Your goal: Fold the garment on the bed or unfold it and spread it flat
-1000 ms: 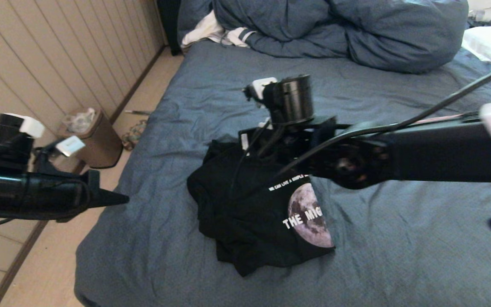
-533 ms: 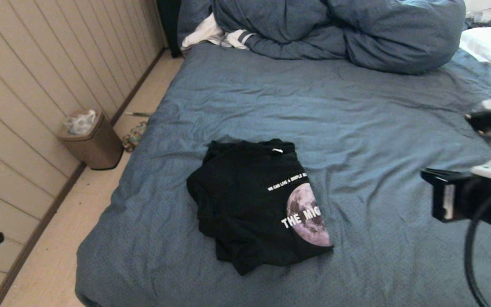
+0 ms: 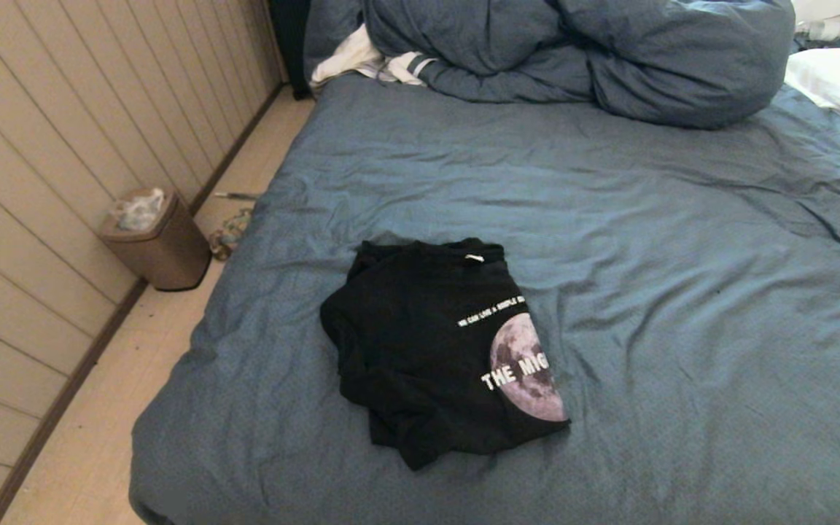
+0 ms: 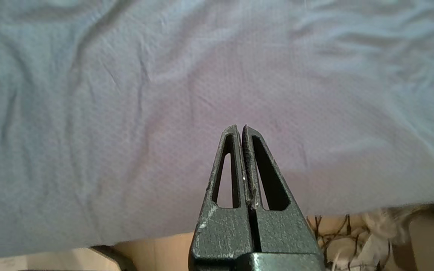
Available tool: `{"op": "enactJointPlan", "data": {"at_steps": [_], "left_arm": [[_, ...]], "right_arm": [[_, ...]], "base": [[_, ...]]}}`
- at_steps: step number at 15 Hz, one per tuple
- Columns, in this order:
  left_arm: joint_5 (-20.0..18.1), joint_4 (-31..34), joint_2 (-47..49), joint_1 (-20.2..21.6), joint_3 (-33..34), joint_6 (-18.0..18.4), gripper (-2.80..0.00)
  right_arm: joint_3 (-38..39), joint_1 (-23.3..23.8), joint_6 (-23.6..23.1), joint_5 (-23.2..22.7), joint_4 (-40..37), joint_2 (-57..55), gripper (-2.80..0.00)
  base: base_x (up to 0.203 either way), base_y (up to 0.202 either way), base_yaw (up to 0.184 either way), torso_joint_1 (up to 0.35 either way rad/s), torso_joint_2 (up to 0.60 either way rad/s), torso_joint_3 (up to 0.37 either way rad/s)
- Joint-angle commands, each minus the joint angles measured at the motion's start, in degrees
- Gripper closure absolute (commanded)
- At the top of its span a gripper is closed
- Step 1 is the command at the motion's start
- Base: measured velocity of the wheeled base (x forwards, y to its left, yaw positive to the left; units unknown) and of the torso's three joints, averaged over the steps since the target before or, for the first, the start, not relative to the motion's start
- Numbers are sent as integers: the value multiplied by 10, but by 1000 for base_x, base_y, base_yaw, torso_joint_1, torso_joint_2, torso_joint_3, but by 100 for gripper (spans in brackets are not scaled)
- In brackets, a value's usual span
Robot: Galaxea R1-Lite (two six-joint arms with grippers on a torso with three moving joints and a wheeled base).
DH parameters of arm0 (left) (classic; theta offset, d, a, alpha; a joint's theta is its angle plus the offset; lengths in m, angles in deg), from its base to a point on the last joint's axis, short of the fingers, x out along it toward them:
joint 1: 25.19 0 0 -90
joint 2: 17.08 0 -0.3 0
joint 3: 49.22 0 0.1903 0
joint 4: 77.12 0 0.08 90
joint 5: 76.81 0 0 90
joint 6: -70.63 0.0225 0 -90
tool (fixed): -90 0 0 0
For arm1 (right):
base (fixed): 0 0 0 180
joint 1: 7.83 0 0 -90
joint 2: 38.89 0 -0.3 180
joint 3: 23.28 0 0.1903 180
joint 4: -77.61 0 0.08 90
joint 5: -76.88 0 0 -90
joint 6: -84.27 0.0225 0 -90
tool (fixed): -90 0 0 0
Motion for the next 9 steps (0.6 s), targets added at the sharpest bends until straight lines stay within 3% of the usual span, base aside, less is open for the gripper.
{"op": "enactJointPlan", "data": {"at_steps": [1,3,6,8,9], "left_arm": [[10,1,-40,0,35,2,0],[27,-6,-110,0,101,23,0],[39,-91,-196,4,209,99,0],[45,-165,-238,6,269,143,0],[46,-169,-240,6,271,147,0]], "right_arm": [[22,36,-9,-3,-3,45,0],[54,106,-25,-37,-8,144,0],[120,179,-63,-192,-23,348,0],[174,215,-95,-317,-31,407,0],[178,220,-102,-326,-33,410,0]], "base": [[0,0,0,0,0,0],[0,0,0,0,0,0],[0,0,0,0,0,0],[0,0,0,0,0,0],[0,0,0,0,0,0]]}}
